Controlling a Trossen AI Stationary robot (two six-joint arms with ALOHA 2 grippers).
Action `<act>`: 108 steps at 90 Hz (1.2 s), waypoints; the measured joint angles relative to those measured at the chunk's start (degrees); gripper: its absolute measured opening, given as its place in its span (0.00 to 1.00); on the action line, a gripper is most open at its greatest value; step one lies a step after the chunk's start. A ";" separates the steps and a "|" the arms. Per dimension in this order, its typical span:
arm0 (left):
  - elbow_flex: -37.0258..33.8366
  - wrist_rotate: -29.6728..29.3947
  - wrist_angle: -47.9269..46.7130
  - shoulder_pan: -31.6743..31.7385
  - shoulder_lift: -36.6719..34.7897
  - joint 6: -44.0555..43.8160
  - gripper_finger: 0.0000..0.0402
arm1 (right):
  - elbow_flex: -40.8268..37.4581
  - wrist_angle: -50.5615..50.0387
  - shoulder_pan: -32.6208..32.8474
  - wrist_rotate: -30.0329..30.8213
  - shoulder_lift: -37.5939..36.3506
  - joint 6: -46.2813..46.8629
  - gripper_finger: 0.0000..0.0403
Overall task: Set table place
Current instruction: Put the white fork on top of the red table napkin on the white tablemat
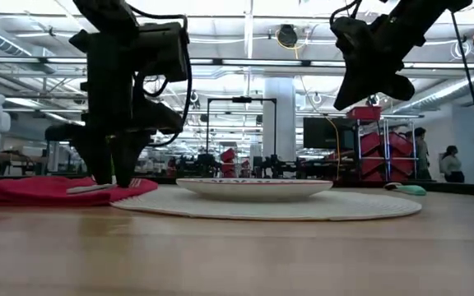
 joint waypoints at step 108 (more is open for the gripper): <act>-1.51 -5.42 -5.25 -0.80 -10.78 -18.61 0.03 | 0.00 -0.86 4.24 4.70 -0.01 0.09 0.00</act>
